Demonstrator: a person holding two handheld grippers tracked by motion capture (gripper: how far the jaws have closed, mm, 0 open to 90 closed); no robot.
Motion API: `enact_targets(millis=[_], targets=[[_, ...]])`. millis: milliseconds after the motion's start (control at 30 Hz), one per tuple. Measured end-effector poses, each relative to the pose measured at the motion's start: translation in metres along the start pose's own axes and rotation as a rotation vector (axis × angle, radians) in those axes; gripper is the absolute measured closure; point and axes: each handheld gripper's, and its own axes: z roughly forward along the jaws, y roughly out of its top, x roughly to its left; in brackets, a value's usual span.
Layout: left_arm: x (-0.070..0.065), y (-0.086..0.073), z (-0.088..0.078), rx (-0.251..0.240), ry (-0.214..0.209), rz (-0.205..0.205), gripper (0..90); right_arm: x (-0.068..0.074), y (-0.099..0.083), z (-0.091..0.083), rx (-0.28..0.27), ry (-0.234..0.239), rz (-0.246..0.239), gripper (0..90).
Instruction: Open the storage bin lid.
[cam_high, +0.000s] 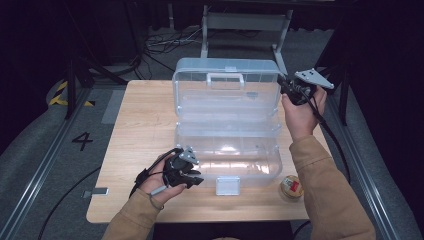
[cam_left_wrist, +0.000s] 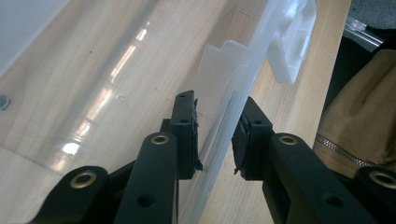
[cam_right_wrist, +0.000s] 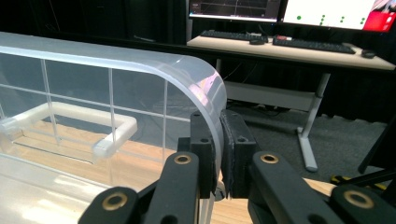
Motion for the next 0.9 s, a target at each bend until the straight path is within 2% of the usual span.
enact_targets(millis=[900], targets=[[0.000, 0.001, 0.001, 0.003, -0.008, -0.022, 72.4, -0.020, -0.002, 0.050, 0.080, 0.063, 0.081, 85.2]])
